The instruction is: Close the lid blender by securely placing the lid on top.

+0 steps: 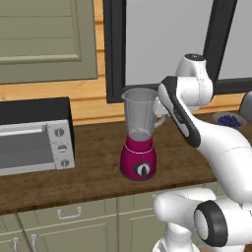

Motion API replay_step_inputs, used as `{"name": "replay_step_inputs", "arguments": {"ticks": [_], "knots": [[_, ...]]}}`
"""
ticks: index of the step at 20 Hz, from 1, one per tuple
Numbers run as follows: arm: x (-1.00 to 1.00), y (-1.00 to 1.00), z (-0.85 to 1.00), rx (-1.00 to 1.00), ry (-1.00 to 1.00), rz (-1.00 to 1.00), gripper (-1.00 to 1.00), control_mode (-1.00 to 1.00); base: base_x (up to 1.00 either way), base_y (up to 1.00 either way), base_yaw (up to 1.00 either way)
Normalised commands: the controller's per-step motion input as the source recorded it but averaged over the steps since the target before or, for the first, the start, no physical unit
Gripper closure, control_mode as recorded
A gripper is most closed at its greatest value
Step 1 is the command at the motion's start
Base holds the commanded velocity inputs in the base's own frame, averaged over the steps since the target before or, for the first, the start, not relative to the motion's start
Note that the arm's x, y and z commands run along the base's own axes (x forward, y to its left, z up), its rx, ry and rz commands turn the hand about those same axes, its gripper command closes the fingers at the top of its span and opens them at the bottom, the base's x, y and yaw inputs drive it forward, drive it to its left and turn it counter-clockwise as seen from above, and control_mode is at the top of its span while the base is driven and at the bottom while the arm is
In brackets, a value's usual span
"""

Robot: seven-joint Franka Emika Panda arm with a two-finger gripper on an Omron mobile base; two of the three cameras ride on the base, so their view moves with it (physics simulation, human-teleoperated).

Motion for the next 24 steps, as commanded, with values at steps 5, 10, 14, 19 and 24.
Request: {"name": "replay_step_inputs", "arguments": {"ticks": [5,10,14,19,24], "knots": [[-0.21,-0.16,-0.15,0.01,-0.13,0.00,-1.00,-1.00,0.00,0.00,0.00],[-0.02,-0.86,-0.87,0.10,0.11,-0.10,-1.00,-1.00,0.00,0.00,0.00],[0.00,-1.00,-0.66,0.24,0.15,-0.33,-1.00,-1.00,0.00,0.00,0.00],[-0.01,-1.00,-0.52,0.21,0.03,-0.34,-1.00,-1.00,0.00,0.00,0.00],[-0.09,-1.00,-0.34,0.19,0.00,-0.33,-1.00,-1.00,0.00,0.00,0.00]]}}
